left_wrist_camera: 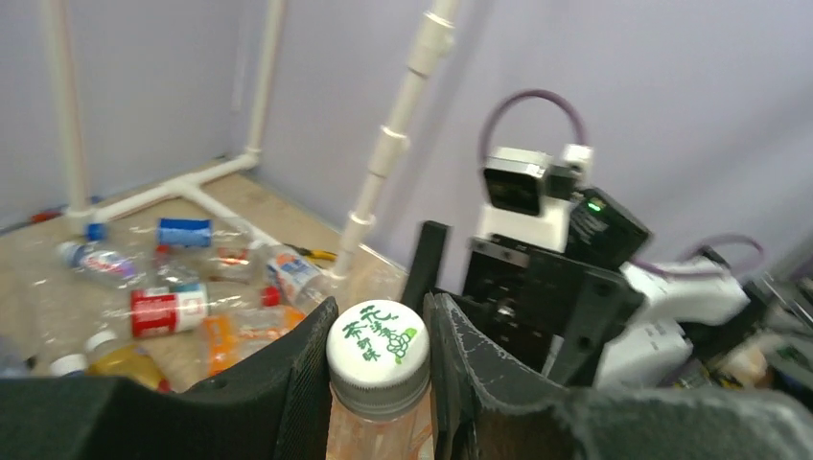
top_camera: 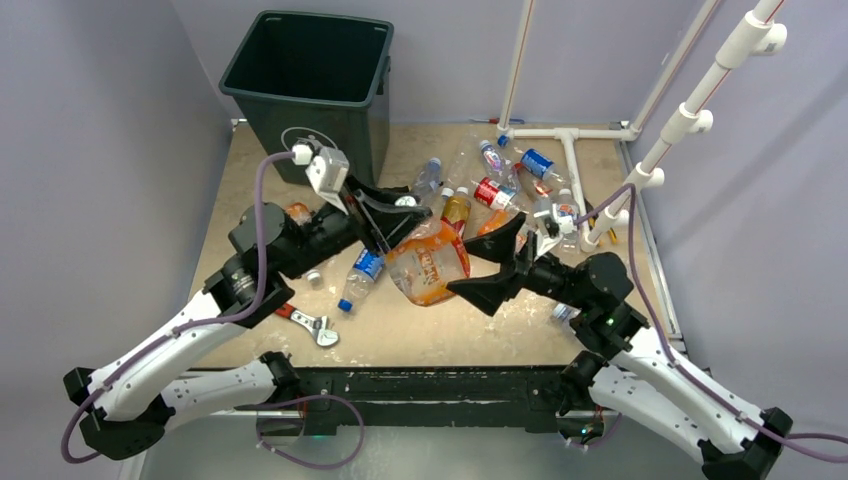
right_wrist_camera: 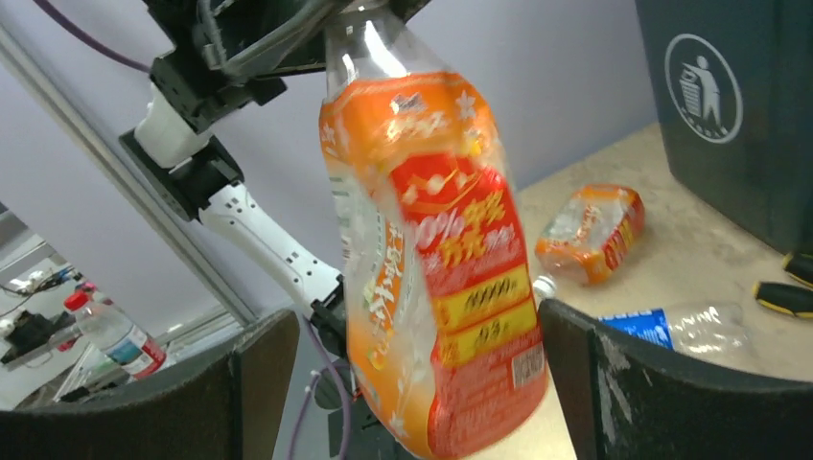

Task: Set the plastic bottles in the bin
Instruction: Pick up the plastic bottle at the center of the board, then place the plastic bottle in the trash bin.

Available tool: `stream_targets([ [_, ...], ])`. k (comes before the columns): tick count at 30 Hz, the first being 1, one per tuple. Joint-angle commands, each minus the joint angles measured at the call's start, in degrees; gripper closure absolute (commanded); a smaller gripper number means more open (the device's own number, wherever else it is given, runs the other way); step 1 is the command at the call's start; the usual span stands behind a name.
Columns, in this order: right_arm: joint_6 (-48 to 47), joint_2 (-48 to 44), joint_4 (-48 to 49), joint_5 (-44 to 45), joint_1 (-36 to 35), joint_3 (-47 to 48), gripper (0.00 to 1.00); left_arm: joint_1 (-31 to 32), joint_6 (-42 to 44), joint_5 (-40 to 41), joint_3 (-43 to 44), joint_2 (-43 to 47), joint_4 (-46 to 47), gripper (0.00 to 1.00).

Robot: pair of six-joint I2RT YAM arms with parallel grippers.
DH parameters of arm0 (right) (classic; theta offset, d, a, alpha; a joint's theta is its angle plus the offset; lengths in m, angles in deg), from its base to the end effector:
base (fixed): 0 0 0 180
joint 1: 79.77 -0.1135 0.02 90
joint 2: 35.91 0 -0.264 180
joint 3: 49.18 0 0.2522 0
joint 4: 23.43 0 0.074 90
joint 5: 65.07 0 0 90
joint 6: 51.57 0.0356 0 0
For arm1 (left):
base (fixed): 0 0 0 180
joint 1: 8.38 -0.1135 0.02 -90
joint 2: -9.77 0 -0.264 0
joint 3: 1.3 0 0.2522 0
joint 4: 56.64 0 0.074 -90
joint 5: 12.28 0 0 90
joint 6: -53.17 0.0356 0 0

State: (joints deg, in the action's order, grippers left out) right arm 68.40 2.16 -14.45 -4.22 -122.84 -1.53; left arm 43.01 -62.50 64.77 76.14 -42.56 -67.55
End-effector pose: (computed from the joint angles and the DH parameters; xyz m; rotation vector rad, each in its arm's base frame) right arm 0.1054 0.1223 0.3517 -0.6346 1.2768 1.3898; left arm 0.1138 -0.1553 0.4562 0.5225 1.3501 -1.2735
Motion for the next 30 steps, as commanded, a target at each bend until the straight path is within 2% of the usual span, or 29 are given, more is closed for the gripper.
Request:
stream_targets([
  [1, -3.5, -4.1, -11.9, 6.2, 0.1, 10.3, 0.01, -0.2, 6.3, 27.7, 7.1, 0.4, -8.9, 1.0],
  [5, -5.8, -6.7, -18.1, 10.1, 0.1, 13.3, 0.01, -0.1, 14.2, 39.0, 11.4, -1.2, -4.2, 1.0],
  [11, -4.7, -13.2, -18.2, 21.2, 0.1, 3.6, 0.01, -0.2, 36.3, 49.9, 25.2, -11.6, 4.4, 1.0],
  [15, -0.8, -17.0, -15.4, 25.8, 0.1, -4.2, 0.01, -1.9, 52.9, 54.9, 29.2, -19.9, 19.8, 1.0],
  [17, 0.3, -17.4, -13.9, 26.6, 0.1, -6.2, 0.01, -5.6, 56.4, 57.2, 33.2, -25.1, 25.5, 1.0],
  [21, 2.7, -15.5, -13.4, 28.0, 0.1, -7.5, 0.02, -14.2, 53.8, 55.6, 41.6, -33.8, 24.7, 1.0],
  [26, 3.2, -14.5, -16.0, 28.5, 0.1, -7.2, 0.03, -19.5, 55.5, 53.5, 45.8, -41.1, 31.6, 1.0],
  [30, 3.1, -14.9, -16.5, 28.7, 0.1, -8.2, 0.03, -24.3, 47.5, 49.5, 49.4, -45.2, 30.1, 1.0],
])
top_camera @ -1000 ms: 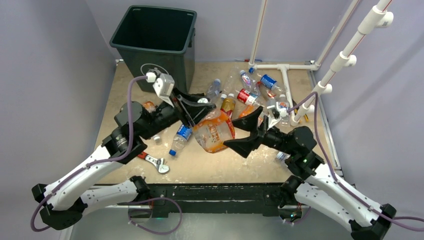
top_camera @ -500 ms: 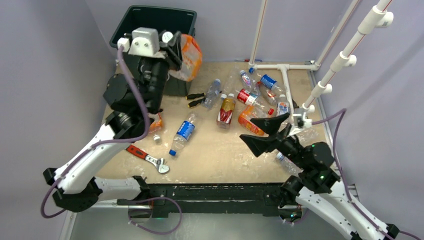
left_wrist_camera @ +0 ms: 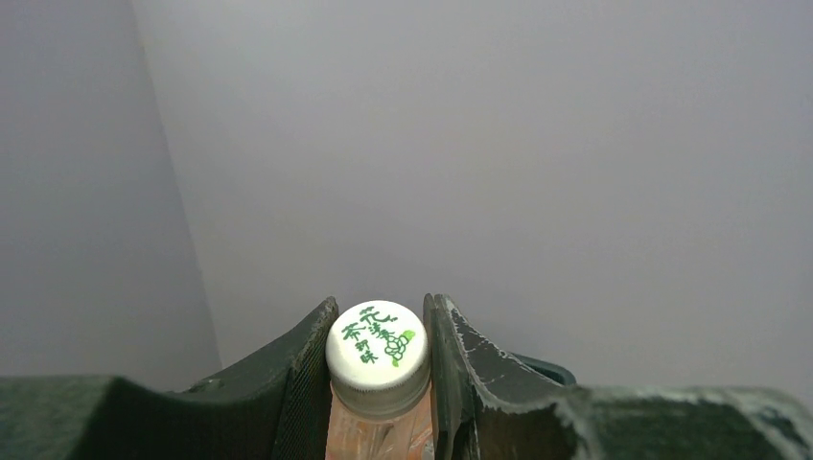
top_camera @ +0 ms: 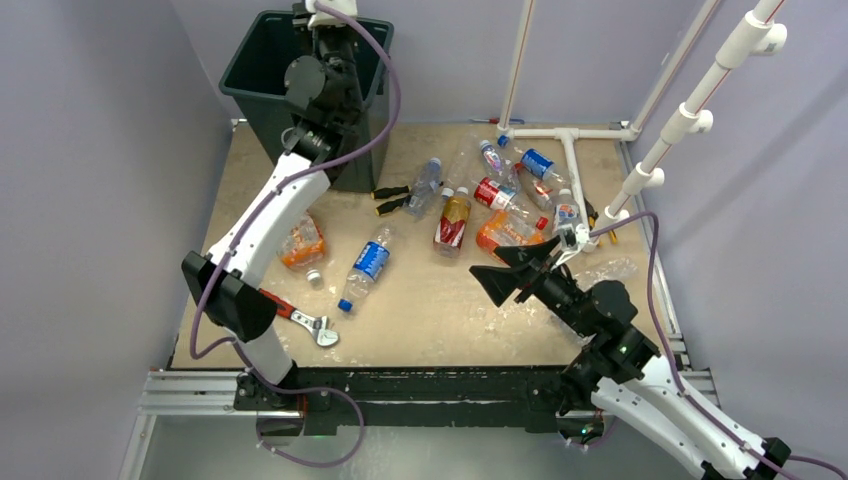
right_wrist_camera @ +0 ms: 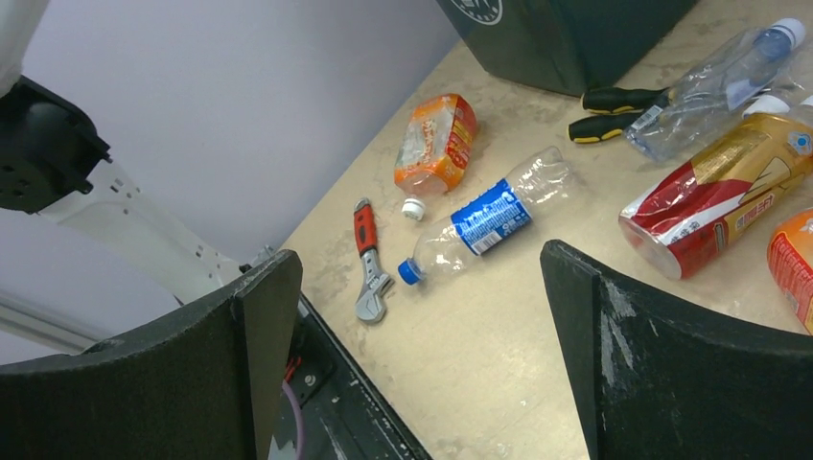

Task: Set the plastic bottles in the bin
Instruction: Place the plastic bottle in the trash bin.

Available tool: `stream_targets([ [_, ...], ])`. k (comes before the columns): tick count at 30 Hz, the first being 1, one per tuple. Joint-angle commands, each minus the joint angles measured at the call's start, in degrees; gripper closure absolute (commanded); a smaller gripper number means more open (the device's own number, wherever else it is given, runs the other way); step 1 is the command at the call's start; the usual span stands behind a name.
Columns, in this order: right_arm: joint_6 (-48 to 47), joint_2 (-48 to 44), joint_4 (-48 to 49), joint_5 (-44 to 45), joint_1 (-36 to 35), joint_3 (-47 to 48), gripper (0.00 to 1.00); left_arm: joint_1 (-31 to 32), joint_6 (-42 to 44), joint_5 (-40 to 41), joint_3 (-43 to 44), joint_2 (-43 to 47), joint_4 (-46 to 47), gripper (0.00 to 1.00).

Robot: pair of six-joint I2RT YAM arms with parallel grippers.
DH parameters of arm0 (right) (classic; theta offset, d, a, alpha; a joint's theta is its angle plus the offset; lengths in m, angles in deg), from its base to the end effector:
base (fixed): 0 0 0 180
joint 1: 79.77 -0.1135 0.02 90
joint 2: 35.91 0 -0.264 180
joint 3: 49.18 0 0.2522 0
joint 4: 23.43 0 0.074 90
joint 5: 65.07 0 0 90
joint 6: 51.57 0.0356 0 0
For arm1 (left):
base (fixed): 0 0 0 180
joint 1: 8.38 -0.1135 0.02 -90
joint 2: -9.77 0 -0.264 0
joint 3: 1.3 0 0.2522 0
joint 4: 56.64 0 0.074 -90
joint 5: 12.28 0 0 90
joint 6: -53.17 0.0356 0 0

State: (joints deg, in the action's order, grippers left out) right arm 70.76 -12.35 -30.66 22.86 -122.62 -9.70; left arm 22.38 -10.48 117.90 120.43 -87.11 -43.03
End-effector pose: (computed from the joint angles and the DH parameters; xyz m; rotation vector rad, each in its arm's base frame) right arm 0.0936 0.0886 0.3048 -0.1705 1.5046 1.0970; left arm 0.3209 -0.1642 0.5445 -0.1612 1.0666 0.2457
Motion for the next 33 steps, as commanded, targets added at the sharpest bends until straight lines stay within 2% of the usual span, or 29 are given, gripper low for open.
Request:
stream_targets([
  [1, 0.8, 0.0, -0.6, 1.7, -0.1, 0.0, 0.03, -4.3, -5.8, -4.7, 4.5, -1.3, 6.9, 1.0],
  [4, 1.2, 1.6, -1.3, 1.7, -0.1, -0.1, 0.03, -5.1, -6.4, -8.6, 1.3, -1.9, 12.4, 1.0],
  [11, 2.5, 2.0, 1.2, 1.7, -0.1, -3.5, 0.03, -6.8, -13.2, -10.9, -3.2, -3.1, 11.7, 1.0],
  [25, 2.0, -0.6, -1.5, 1.9, -0.1, -4.7, 0.03, -7.5, -23.6, -16.6, -0.8, -7.8, -5.1, 1.0],
  [30, 1.8, -2.8, -3.5, 3.1, -0.1, -3.8, 0.03, -7.5, -25.9, -18.5, -2.1, -7.6, -7.0, 1.0],
  [31, 1.6, -3.2, -4.1, 3.3, -0.1, -3.5, 0.03, -7.5, -25.9, -18.5, -2.5, -7.5, -7.0, 0.96],
  [33, 1.3, -3.8, -5.4, 4.1, -0.1, -2.7, 0.03, -7.5, -25.9, -18.4, -3.4, -7.2, -7.2, 0.8],
])
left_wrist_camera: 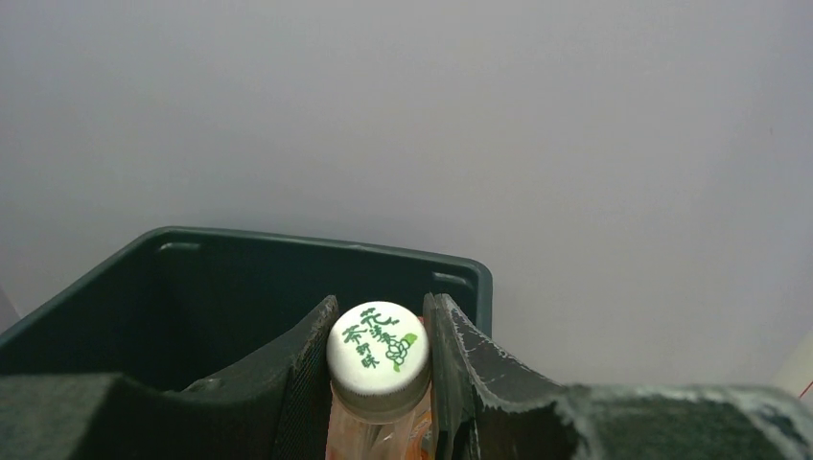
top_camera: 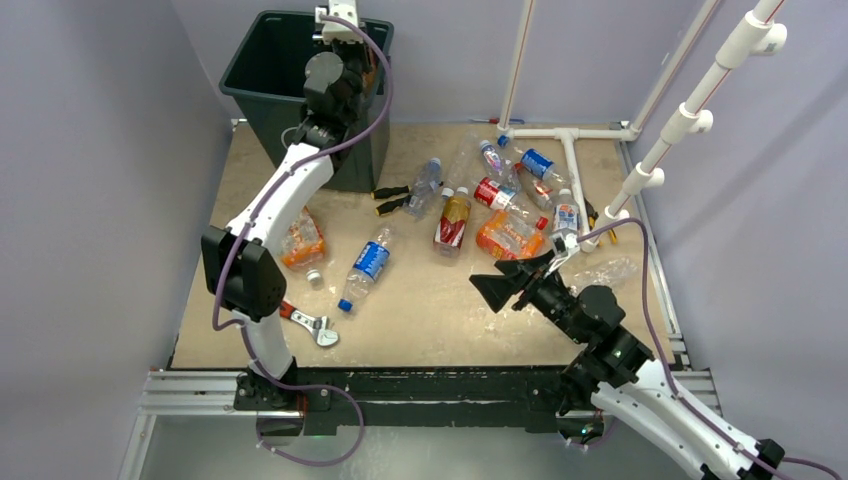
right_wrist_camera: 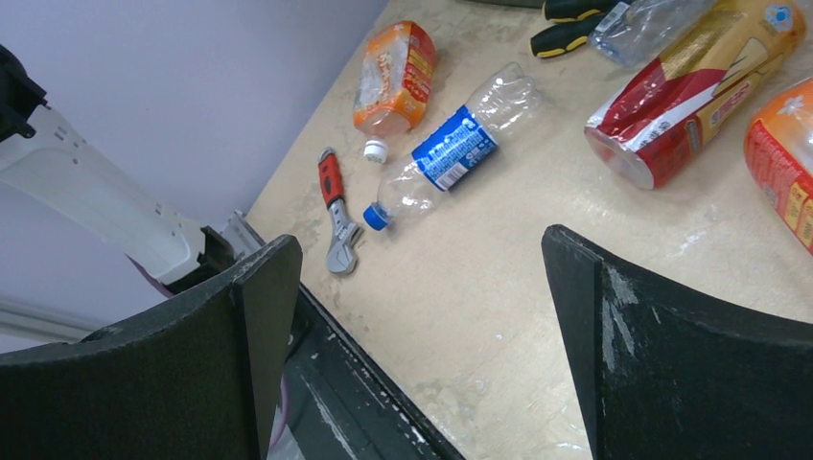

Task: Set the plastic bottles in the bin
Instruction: Place the plastic bottle in the trash bin.

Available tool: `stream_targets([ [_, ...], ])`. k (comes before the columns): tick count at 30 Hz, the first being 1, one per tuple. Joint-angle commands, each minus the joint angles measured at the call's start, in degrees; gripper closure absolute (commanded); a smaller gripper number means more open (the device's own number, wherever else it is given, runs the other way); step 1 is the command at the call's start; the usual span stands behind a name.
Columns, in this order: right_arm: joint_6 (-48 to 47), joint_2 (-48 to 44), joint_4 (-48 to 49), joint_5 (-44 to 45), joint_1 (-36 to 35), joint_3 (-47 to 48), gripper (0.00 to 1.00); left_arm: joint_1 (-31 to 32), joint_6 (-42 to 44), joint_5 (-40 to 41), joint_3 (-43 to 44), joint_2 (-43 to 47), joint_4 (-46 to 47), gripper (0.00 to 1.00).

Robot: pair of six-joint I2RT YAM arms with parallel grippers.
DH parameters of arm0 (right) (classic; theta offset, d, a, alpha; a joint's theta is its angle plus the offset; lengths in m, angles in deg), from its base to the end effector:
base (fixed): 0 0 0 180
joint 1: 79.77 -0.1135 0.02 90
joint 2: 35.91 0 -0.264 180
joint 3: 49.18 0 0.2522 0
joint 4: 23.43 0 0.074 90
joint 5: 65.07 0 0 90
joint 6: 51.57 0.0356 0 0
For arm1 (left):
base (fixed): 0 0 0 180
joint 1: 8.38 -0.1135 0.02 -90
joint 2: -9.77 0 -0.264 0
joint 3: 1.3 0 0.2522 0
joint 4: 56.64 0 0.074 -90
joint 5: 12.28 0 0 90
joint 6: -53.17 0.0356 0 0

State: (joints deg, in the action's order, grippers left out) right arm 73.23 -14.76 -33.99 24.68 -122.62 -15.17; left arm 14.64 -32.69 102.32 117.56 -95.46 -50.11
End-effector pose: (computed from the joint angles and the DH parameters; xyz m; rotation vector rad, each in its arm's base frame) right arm 0.0946 0.0880 0.2693 -0.1183 1.6280 1.0681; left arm 0.4055 -0.1562 0.4643 -0.0822 1.2494 -0.0237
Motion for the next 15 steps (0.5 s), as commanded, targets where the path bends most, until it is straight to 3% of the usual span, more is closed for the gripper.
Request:
stream_targets([
  [1, -1.3, -1.6, -2.8, 2.8, -0.1, 3.2, 0.03, 0.3, -3.7, -2.7, -1.0, 1.6, -0.1, 0.73],
  [3, -1.9, -2.1, -4.1, 3.8, -0.1, 4.0, 0.03, 0.3, -3.7, -2.8, -1.9, 2.2, 0.2, 0.65],
  [8, -2.9, -3.3, -4.7, 5.7, -0.1, 5.2, 0.02, 0.3, -5.4, -1.2, -1.2, 4.5, 0.2, 0.27],
  [9, -3.1, -3.1, -4.7, 5.8, -0.1, 5.5, 0.02, 0.4, -5.5, -0.9, -0.8, 5.0, 0.0, 0.13],
  [11, -3.5, -2.5, -5.0, 6.3, -0.1, 6.4, 0.02, 0.4, -5.8, -0.5, -0.2, 6.3, -0.1, 0.06],
  [15, -4.3, -1.3, -5.6, 7.9, -0.1, 8.5, 0.02, 0.8, -8.1, -1.8, 1.1, 10.3, -2.6, 0.02],
])
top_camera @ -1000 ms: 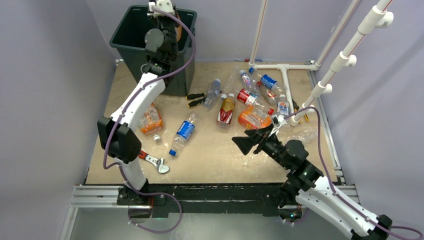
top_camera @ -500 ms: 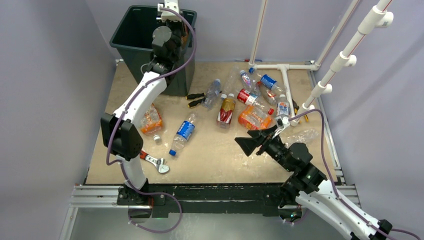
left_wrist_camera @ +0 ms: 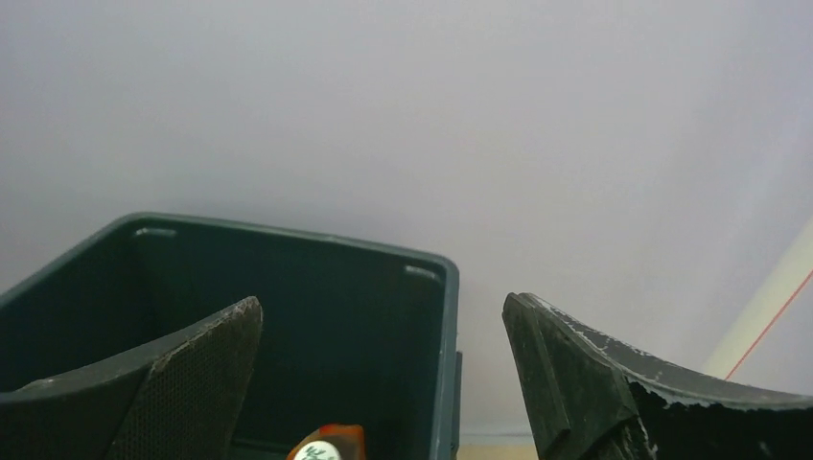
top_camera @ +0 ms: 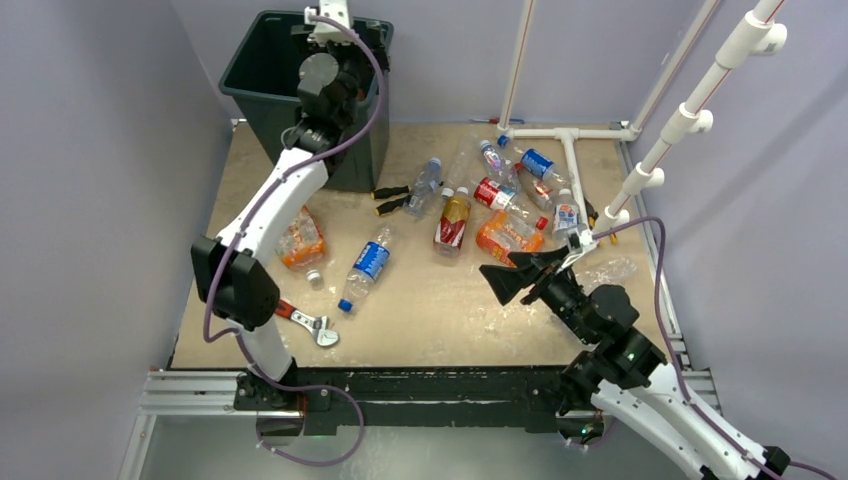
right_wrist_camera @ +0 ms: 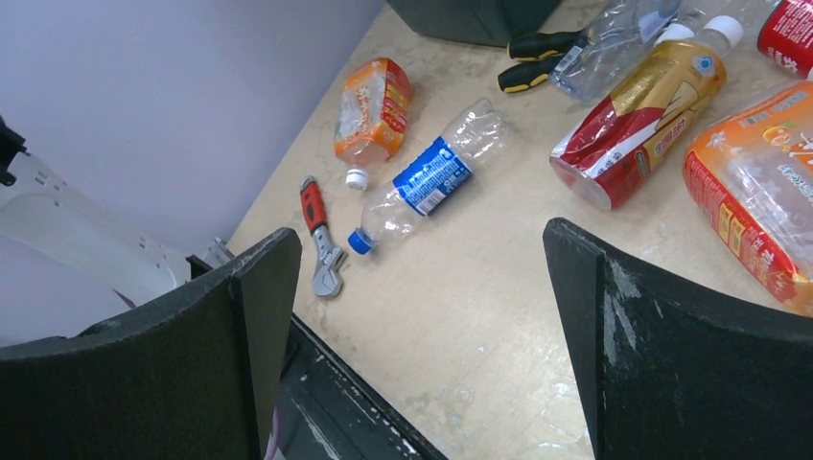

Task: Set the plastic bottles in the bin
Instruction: Place the plastic bottle in the trash bin.

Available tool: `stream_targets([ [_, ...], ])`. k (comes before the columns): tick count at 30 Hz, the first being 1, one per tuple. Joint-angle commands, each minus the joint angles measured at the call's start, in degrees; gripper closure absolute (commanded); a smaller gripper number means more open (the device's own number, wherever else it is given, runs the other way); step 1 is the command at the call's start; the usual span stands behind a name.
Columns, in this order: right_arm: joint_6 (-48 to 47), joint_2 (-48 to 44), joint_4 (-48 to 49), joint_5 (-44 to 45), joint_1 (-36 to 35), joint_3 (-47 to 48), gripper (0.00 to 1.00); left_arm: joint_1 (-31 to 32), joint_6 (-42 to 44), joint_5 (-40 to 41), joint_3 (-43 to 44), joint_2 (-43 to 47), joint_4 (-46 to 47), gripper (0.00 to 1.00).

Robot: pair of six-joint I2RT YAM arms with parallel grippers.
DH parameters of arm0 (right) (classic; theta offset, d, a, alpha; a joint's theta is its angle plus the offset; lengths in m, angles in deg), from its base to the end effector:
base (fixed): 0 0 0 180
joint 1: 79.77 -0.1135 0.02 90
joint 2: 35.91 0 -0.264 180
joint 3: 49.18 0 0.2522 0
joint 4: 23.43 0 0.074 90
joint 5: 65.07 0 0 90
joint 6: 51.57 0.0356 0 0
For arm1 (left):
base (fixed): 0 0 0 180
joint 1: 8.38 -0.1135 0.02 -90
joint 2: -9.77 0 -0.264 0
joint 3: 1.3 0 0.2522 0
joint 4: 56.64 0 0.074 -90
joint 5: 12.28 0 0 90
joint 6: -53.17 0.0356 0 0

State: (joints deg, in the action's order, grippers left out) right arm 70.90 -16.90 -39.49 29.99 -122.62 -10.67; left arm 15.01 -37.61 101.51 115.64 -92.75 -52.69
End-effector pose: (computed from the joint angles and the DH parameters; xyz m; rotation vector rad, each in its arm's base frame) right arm 0.0882 0.0775 0.2902 -0.0696 1.5917 0.9769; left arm 0.3936 -0.1546 0.4676 -0.1107 1.2741 -0.1033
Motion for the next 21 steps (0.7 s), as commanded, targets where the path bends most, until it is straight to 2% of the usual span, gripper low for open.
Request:
stream_targets([
  [1, -2.1, 1.1, -0.2, 3.1, -0.1, 4.4, 0.02, 0.7, -4.1, -0.9, 4.3, 8.5, -2.4, 0.02],
  [4, -2.1, 1.7, -0.3, 6.2, -0.1, 5.7, 0.02, 2.6, -8.5, 2.4, 8.0, 11.2, -11.9, 0.01],
  [6, -2.0, 2.5, -0.6, 9.6, -0.1, 6.7, 0.02, 2.8, -14.4, 4.1, 6.7, 14.9, -17.2, 0.01],
  [10, -1.5, 5.3, -0.2, 13.9, -0.1, 8.6, 0.02, 2.9, -25.5, 4.0, -7.6, 27.7, -21.2, 0.01],
  [14, -0.5, 10.5, 0.1, 14.3, -0.1, 10.7, 0.03, 2.8, -32.7, -3.7, -21.4, 38.2, -24.2, 0.01],
  [18, 1.1, 16.6, -3.2, 15.9, -0.1, 13.4, 0.03, 2.9, -35.3, -15.7, -28.1, 42.0, -35.4, 0.01],
  [21, 2.9, 19.8, -5.5, 20.7, -0.1, 13.1, 0.03, 4.3, -35.7, -19.5, -35.2, 45.4, -39.8, 0.01],
])
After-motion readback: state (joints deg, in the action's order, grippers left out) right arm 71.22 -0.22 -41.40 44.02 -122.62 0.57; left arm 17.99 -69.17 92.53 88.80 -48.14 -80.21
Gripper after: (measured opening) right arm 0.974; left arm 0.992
